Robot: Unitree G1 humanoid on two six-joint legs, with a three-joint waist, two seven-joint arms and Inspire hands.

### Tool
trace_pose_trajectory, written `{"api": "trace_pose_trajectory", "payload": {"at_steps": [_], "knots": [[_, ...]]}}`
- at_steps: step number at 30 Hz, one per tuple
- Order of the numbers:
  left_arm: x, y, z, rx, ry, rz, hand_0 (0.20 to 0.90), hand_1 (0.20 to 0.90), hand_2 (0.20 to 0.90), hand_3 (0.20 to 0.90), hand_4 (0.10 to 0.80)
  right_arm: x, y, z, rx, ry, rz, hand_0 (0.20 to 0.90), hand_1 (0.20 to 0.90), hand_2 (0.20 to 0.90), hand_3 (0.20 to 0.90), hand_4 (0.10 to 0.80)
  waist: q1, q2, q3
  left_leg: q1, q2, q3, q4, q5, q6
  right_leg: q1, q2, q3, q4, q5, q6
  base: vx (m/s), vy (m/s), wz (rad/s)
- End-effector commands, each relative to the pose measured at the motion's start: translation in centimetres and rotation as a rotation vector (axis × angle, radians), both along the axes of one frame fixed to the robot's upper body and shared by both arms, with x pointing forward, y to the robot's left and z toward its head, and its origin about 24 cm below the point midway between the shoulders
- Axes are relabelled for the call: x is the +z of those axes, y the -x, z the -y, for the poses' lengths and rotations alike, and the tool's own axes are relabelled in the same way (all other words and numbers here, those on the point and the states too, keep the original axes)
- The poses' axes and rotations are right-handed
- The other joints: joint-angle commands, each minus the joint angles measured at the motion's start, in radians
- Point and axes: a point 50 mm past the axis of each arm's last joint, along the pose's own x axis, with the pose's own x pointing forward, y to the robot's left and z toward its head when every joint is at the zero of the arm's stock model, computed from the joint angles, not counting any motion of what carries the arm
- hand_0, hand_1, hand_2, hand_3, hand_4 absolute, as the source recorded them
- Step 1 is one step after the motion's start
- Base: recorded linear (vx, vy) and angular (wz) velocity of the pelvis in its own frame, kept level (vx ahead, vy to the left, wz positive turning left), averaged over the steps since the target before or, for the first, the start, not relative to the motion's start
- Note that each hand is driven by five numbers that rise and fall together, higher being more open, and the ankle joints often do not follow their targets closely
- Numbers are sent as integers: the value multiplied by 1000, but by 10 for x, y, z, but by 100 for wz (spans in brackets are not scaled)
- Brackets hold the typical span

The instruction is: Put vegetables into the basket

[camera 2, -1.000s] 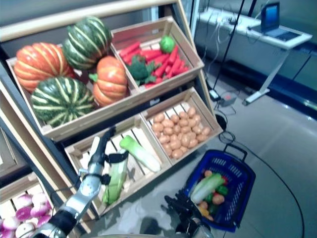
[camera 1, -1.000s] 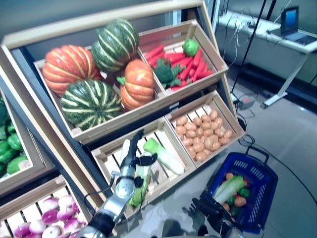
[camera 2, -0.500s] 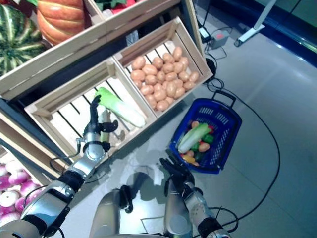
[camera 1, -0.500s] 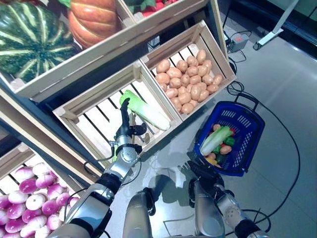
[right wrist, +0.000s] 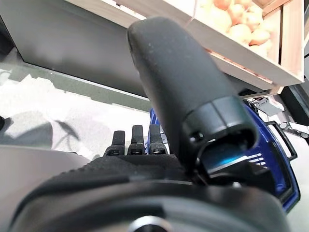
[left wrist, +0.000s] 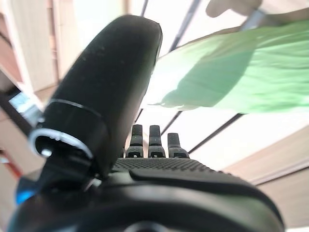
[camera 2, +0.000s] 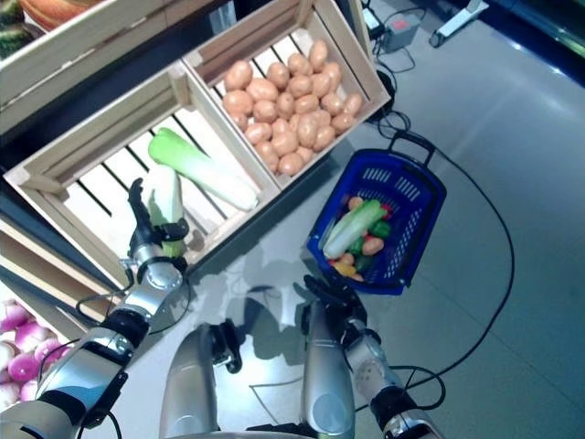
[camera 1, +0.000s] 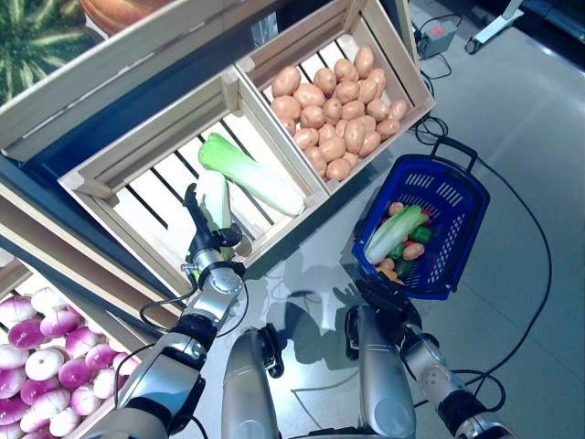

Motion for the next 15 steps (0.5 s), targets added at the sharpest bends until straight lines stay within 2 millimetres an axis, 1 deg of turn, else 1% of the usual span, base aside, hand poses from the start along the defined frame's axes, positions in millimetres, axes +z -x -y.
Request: {"api": "trace_pose_trajectory", "payload": {"at_steps": [1, 4, 5, 9, 10, 15], "knots": [[46, -16, -12, 76, -55, 180, 900, 900, 900, 900, 800, 15, -5, 5, -76, -33, 82, 900, 900, 900, 900, 800, 14, 9, -60, -15, 41, -84, 45, -81, -58, 35, -74, 40, -14, 10, 23, -68, 28, 7], [50, -16, -20, 116, -55, 187, 900, 900, 900, 900, 800, 18, -8, 9, -89, -22, 86, 900, 900, 900, 900, 800, 17, 9, -52, -58, 41, -96, 76, -89, -58, -9, -73, 46, 18, -1, 20, -63, 29, 4], [53, -16, -25, 139, -54, 185, 900, 900, 900, 900, 800, 19, -9, 11, -98, -15, 89, 900, 900, 900, 900, 800, 18, 10, -49, -83, 40, -101, 92, -93, -59, -35, -71, 47, 34, -6, 20, -50, 24, 2], [55, -19, -29, 134, -41, 165, 900, 900, 900, 900, 800, 23, -13, 14, -113, -16, 96, 900, 900, 900, 900, 800, 21, 8, -45, -123, 42, -110, 113, -96, -61, -74, -66, 50, 55, -11, 19, -58, 17, 4], [56, -21, -32, 132, -43, 136, 900, 900, 900, 900, 800, 24, -16, 16, -127, -16, 94, 900, 900, 900, 900, 800, 21, 7, -42, -141, 41, -113, 121, -96, -63, -92, -64, 51, 64, -12, 18, -58, 8, 1], [69, -27, -45, 152, -42, 110, 900, 900, 900, 900, 800, 32, -24, 21, -144, -25, 112, 900, 900, 900, 900, 800, 22, 1, -29, -218, 45, -127, 168, -103, -66, -168, -54, 57, 111, -20, 14, -62, -3, 1]]}}
